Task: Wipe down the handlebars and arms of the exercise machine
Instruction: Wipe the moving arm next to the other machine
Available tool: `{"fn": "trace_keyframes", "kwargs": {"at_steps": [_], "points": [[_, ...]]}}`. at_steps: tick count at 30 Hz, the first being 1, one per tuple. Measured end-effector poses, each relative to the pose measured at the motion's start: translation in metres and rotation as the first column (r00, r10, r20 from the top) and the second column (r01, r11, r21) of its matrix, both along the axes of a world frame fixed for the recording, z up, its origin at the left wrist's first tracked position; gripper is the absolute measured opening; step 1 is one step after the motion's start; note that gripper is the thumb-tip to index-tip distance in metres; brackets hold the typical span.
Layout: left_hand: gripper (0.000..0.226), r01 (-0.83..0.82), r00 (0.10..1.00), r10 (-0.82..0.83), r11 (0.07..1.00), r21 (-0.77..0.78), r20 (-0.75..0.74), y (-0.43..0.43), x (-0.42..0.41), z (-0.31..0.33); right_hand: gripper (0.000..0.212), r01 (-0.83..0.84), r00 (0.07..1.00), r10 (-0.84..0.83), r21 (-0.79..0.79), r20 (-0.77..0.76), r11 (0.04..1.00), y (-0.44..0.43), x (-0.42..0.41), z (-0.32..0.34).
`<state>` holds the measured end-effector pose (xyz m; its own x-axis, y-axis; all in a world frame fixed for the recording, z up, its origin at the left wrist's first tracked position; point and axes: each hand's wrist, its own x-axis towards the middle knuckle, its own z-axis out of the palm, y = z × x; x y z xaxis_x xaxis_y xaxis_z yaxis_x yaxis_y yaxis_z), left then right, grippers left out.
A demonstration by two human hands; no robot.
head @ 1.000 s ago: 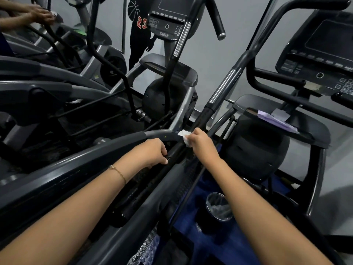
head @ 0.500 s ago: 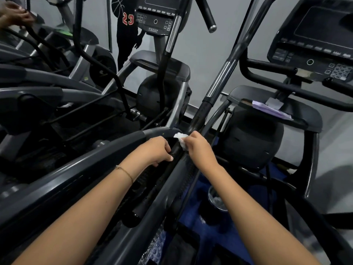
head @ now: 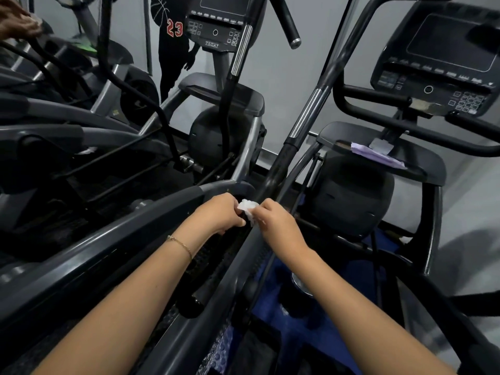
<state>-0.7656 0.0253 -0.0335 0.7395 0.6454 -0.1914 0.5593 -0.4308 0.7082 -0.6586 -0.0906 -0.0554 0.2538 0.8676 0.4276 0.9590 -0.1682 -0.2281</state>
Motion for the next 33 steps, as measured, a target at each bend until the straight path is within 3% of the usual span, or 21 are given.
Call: {"fn": "trace_keyframes", "kwargs": {"at_steps": [6,11,15,17,20,22,28,30,33], "points": [[0.02,-0.006,1.0,0.006,1.0,0.001,0.016,-0.001,-0.003,-0.001,0.016,0.09,0.996,-0.09,-0.017,0.012,0.996,0.014,0.009,0.007],[0.018,0.028,1.0,-0.028,0.999,0.026,0.014,0.001,-0.003,-0.002,0.011,0.043,0.997,-0.042,0.02,-0.072,0.999,0.0,0.002,0.0],[0.026,0.039,0.996,-0.039,0.999,0.003,0.085,0.004,-0.008,-0.004,0.019,0.103,0.995,-0.103,-0.034,-0.012,0.994,0.011,0.008,0.012],[0.027,0.068,0.981,-0.041,0.989,-0.135,0.188,0.005,-0.015,-0.006,0.018,0.104,0.995,-0.104,-0.029,0.012,0.994,0.01,0.004,0.014],[0.028,0.112,0.962,0.018,0.882,-0.457,0.272,0.009,-0.024,-0.009,0.02,0.031,0.998,-0.033,0.043,0.052,0.999,-0.003,-0.01,0.006],[0.022,0.122,0.962,0.03,0.843,-0.523,0.273,0.01,-0.025,-0.008,0.02,-0.018,0.998,0.014,0.057,0.069,0.998,-0.007,-0.013,0.004],[0.028,0.095,0.962,0.041,0.876,-0.473,0.269,0.007,-0.025,-0.008,0.013,0.07,0.993,-0.075,0.053,0.096,0.996,0.011,0.0,0.01],[0.027,0.095,0.96,0.043,0.88,-0.466,0.276,0.007,-0.025,-0.01,0.012,0.035,0.994,-0.046,0.109,0.096,0.993,0.004,-0.011,0.002],[0.023,0.102,0.958,0.034,0.887,-0.45,0.284,0.007,-0.026,-0.011,0.028,-0.077,0.995,0.066,0.165,0.071,0.983,-0.01,-0.024,-0.009]]}}
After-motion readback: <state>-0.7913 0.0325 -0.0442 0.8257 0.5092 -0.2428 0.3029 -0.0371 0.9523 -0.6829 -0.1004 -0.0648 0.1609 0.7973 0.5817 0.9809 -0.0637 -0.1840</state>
